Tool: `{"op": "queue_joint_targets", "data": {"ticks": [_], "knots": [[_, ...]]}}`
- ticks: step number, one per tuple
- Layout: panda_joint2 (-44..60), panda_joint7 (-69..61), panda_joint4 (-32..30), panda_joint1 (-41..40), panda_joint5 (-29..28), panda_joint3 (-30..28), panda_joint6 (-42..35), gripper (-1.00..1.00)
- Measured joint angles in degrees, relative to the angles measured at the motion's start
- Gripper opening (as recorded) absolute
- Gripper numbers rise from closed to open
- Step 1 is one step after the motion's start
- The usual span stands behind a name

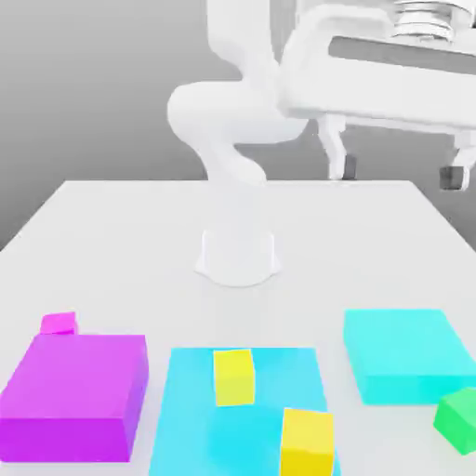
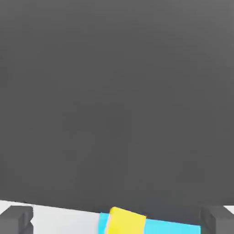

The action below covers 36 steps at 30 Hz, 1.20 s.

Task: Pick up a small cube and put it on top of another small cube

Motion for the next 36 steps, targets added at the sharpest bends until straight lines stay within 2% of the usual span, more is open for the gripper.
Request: {"op": "queue_joint_targets", "data": {"ticks": [7,14,19,20,27,32,36], "knots": [[14.5,5.7,0.1,5.0,-4.6,2.7,3.8,0.0],[27.9,8.6,-0.1,9.4,-5.1,5.1,8.2,0.0],[38.1,12.6,1.8,14.1,-9.8,0.9,14.9,0.0],[39.3,13.1,2.0,14.8,-10.5,0.1,15.8,-1.0],[39.1,13.0,2.0,14.7,-10.3,0.2,15.7,-1.0],[31.0,7.6,-0.3,10.0,-3.5,4.7,9.7,-1.0],[25.7,1.8,-3.7,2.8,3.5,5.0,7.8,-1.0]]}}
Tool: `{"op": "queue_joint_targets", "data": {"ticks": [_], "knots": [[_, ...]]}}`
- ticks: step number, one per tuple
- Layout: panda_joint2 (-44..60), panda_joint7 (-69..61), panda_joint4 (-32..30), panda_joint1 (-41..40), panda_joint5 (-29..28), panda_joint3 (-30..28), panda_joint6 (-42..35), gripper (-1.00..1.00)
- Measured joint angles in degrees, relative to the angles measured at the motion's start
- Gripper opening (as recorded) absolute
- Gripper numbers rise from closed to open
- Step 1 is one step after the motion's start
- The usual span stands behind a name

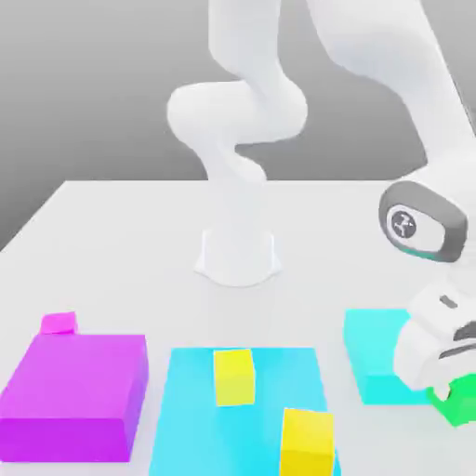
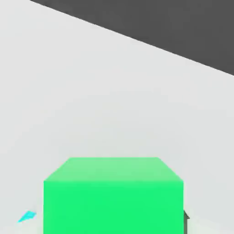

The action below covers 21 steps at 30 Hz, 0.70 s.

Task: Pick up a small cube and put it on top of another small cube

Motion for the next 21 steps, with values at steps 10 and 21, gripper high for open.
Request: {"op": "queue_joint_targets", "data": {"ticks": [10,21], "knots": [[-13.5,-9.0,-10.2,-17.8,13.0,-7.9,-2.3,-1.0],[-19.5,-1.2,-17.7,-30.9,9.4,-23.8,0.2,-1.0]]}}
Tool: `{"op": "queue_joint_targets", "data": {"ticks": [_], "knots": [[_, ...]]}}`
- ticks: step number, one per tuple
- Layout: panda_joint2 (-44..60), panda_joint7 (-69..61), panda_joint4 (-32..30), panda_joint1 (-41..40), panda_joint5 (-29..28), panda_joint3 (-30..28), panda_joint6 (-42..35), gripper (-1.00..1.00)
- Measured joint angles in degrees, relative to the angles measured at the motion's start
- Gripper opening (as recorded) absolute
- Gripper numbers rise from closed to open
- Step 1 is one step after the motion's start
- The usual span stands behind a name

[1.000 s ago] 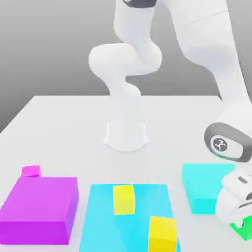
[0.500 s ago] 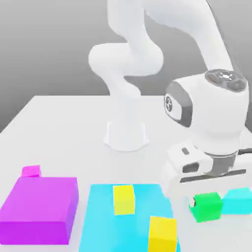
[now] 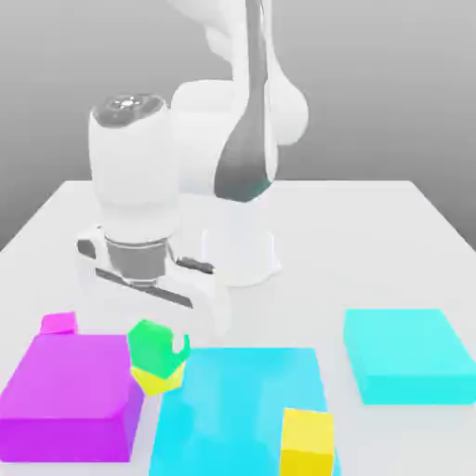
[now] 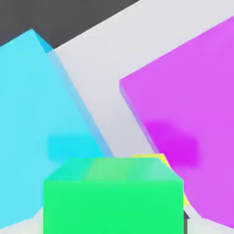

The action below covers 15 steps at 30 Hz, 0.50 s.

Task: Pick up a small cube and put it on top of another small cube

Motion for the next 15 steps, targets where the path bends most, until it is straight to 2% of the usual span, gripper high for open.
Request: {"op": "queue_joint_targets", "data": {"ticks": [4,9,15], "knots": [[-2.1,2.6,-2.7,-7.2,-0.7,-4.2,1.1,-1.0],[-3.7,6.1,-5.2,-12.6,-2.2,-8.4,2.4,-1.0],[6.5,4.1,-5.1,-12.3,1.3,-8.0,12.6,-1.0]]}}
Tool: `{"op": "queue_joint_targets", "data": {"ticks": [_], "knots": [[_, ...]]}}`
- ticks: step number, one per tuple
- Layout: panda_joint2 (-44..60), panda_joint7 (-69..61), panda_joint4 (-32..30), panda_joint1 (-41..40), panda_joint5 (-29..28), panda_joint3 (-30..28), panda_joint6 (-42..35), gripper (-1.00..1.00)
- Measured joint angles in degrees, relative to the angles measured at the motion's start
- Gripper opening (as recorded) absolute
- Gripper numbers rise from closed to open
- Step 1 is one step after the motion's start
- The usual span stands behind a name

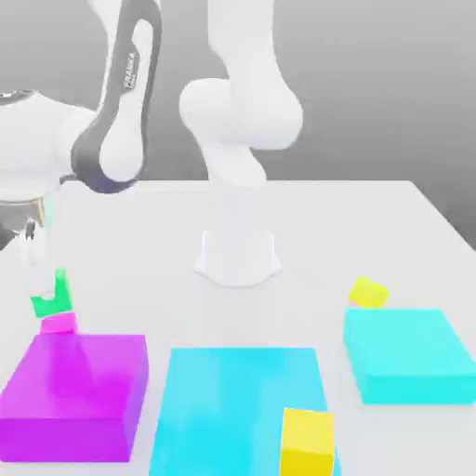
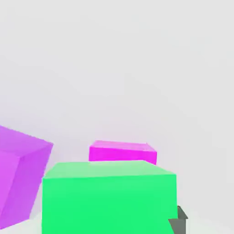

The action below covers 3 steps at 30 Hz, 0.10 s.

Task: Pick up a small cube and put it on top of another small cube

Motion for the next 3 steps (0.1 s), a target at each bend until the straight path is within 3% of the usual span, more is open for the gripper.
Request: {"op": "queue_joint_targets", "data": {"ticks": [1,3], "knots": [[1.5,-0.5,0.0,-0.2,0.7,0.3,1.4,1.0],[1.5,-0.5,0.0,-0.2,0.7,0.3,1.4,1.0]]}}
